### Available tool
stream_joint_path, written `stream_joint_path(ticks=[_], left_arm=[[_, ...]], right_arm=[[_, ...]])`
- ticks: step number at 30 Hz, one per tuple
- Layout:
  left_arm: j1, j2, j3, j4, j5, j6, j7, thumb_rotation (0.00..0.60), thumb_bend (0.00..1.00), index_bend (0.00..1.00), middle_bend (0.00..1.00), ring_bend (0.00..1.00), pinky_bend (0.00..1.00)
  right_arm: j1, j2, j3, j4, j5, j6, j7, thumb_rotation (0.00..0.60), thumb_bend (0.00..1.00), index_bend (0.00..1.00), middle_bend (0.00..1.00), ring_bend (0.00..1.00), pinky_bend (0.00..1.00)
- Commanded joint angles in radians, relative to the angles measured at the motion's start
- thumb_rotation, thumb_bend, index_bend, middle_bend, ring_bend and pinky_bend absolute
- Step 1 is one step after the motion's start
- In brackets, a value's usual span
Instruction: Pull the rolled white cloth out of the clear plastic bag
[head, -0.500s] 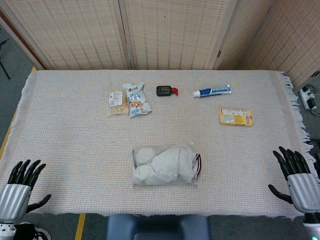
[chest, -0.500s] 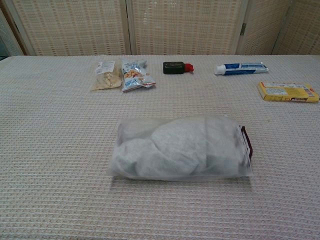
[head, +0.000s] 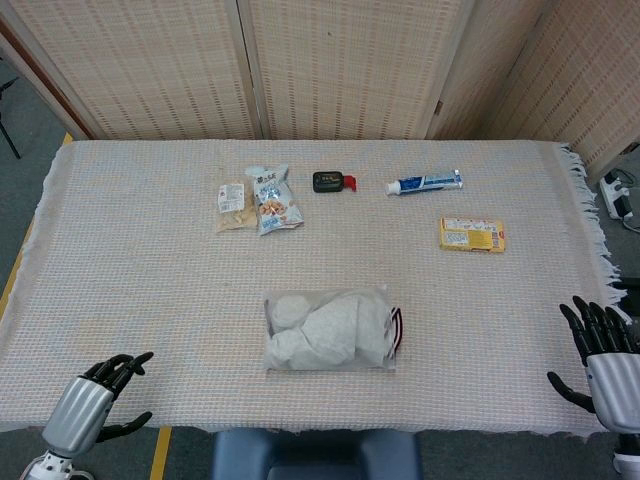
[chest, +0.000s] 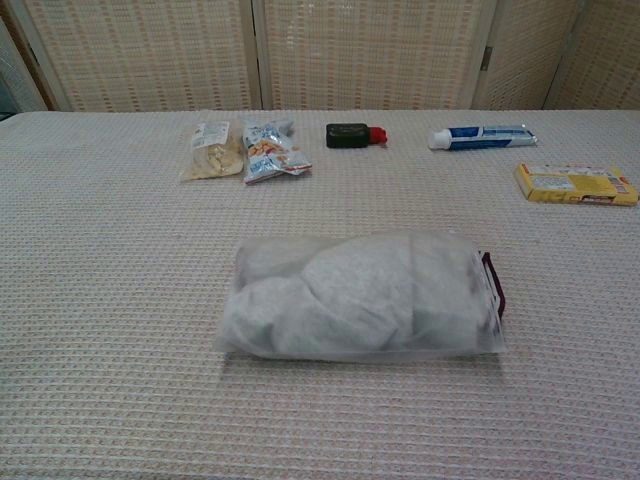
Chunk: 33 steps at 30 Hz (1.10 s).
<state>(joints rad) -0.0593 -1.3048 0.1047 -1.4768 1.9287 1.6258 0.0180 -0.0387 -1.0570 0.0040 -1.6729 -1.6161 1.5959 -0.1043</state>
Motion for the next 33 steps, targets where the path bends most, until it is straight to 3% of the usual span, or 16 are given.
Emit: stream_joint_path(ticks=[1,3,5,11,14,33], left_arm=[[-0.027,-0.156,-0.003,0.129,0.071,0.05,-0.059,0.6,0.19,0.4,0.95,0.89,0.97],[-0.04,-0.217,-0.007,0.176,0.081,0.044,-0.062,0.6,0.2,0.48,1.0,0.99,1.0],[-0.057,-0.271,-0.006,0.211,0.08,0.01,-0.048,0.6,0.21,0.51,1.0,1.0,1.0],[-0.103,-0.38,-0.031,0.263,0.032,-0.093,0.014,0.6,0.23,0.5,1.0,1.0,1.0],[-0.119,-0.408,-0.045,0.272,-0.003,-0.131,0.037,0.6,0.24,0.44,1.0,1.0,1.0],[-0.218,-0.656,-0.077,0.522,-0.028,-0.092,0.022,0.6,0.27,0.46,1.0,1.0,1.0]], right_arm=[[0.009,-0.004,0.002,-0.005,0.016,-0.025,-0.014,0.6,0.15,0.0,0.0,0.0,0.0],[0.015,-0.007,0.002,-0.008,0.016,-0.035,-0.024,0.6,0.15,0.0,0.0,0.0,0.0],[0.018,-0.011,0.002,-0.012,0.015,-0.041,-0.036,0.6,0.15,0.0,0.0,0.0,0.0],[0.026,-0.02,0.004,-0.014,0.03,-0.061,-0.059,0.6,0.15,0.0,0.0,0.0,0.0],[0.031,-0.021,0.0,-0.012,0.035,-0.077,-0.064,0.6,0.15,0.0,0.0,0.0,0.0],[0.042,-0.012,0.009,-0.026,0.086,-0.112,-0.074,0.6,0.15,0.0,0.0,0.0,0.0]])
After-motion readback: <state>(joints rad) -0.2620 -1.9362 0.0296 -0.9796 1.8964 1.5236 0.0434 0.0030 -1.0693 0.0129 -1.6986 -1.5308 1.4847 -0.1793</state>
